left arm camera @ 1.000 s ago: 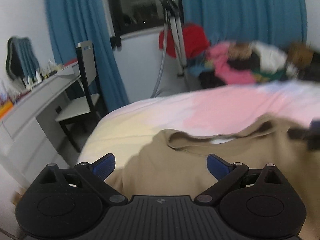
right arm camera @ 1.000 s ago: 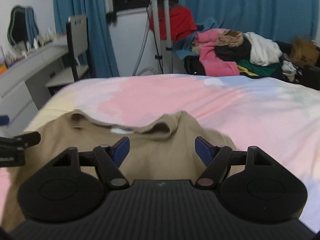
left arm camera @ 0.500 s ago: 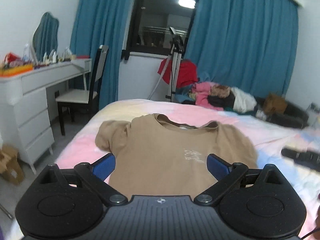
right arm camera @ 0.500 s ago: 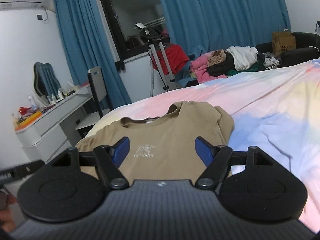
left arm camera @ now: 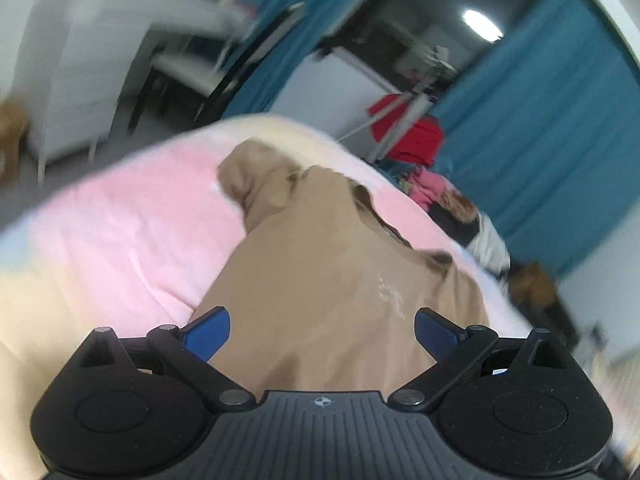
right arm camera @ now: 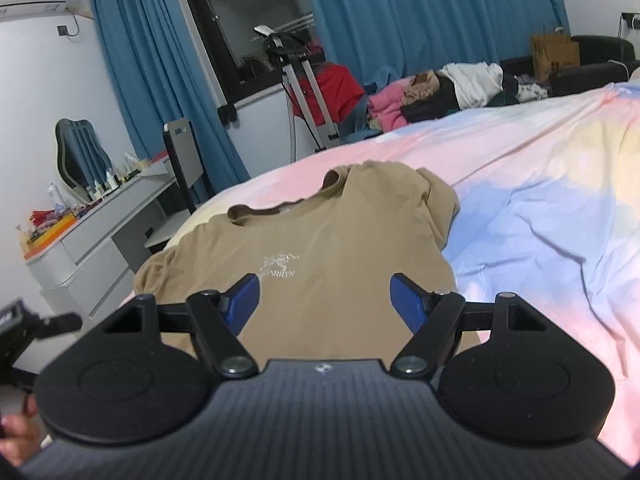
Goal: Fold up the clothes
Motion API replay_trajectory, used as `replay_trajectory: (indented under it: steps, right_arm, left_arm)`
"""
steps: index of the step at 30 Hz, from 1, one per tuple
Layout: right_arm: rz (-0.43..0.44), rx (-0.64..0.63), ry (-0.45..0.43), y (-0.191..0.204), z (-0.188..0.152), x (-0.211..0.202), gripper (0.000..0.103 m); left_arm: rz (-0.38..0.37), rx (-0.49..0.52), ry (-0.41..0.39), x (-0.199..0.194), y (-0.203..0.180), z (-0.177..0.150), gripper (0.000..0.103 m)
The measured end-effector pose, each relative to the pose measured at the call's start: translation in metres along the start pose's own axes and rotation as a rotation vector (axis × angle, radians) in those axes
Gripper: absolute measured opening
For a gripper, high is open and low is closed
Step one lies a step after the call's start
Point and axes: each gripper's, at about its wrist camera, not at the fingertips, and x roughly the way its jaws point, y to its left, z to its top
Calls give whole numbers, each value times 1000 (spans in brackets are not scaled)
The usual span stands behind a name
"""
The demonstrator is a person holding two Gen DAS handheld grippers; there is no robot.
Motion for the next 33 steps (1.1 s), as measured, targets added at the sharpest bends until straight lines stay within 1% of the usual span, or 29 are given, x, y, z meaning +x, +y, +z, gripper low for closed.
replay_trajectory:
  steps: [3, 7, 9, 12, 13, 16, 18, 21, 23, 24, 25, 26, 27, 28, 29, 30, 31, 33]
  right_arm:
    - [8, 25, 23, -1, -2, 9, 74]
    - [7, 72, 49, -7, -1, 25, 74]
    - [5, 96, 56, -11, -1, 34, 74]
    - [-7, 111, 70, -18, -1, 51, 74]
    - [-10, 111, 75, -20, -2, 58, 74]
    - [-29, 147, 118, -27, -6, 82, 75]
    - [-21, 173, 145, -31, -8, 94, 75]
    - [-25, 191, 163, -34, -10, 106, 74]
    - [-23, 204, 171, -36, -11, 112, 75]
    - [-21, 208, 174, -36, -11, 113, 75]
    - [-19, 211, 173, -36, -11, 113, 75]
    - [-19, 211, 172, -37, -12, 112, 74]
    - [-22, 210, 173, -37, -12, 111, 74]
    - [-22, 211, 173, -37, -12, 110, 74]
    - [-22, 213, 173, -37, -12, 109, 74]
    - [-23, 214, 173, -37, -11, 109, 75]
    - [-23, 215, 173, -37, -11, 108, 75]
    - [-23, 207, 164, -35, -11, 105, 75]
  left_arm:
    - [24, -131, 12, 29, 23, 25, 98]
    - [37, -302, -9, 70, 53, 63, 98]
    - [0, -413, -2, 92, 70, 78, 98]
    - [-60, -535, 58, 130, 83, 87, 96]
    - [-64, -555, 62, 140, 84, 89, 96]
    - [-79, -595, 18, 160, 84, 94, 96]
    - [-81, -614, 7, 173, 85, 100, 96]
    - [-61, -617, -44, 188, 85, 108, 96]
    - [-48, -617, -77, 198, 85, 114, 92]
    - [-34, -603, -81, 204, 83, 116, 87]
    - [-13, -576, -77, 208, 80, 119, 79]
    - [20, -536, -71, 211, 77, 122, 73]
    - [48, -493, -72, 211, 73, 125, 56]
    - [75, -449, -75, 212, 70, 128, 36]
    - [97, -400, -80, 209, 67, 130, 27]
    - [115, -360, -82, 207, 64, 133, 6]
    - [133, -319, -84, 204, 62, 135, 2]
    - [167, -216, -133, 191, 52, 143, 2]
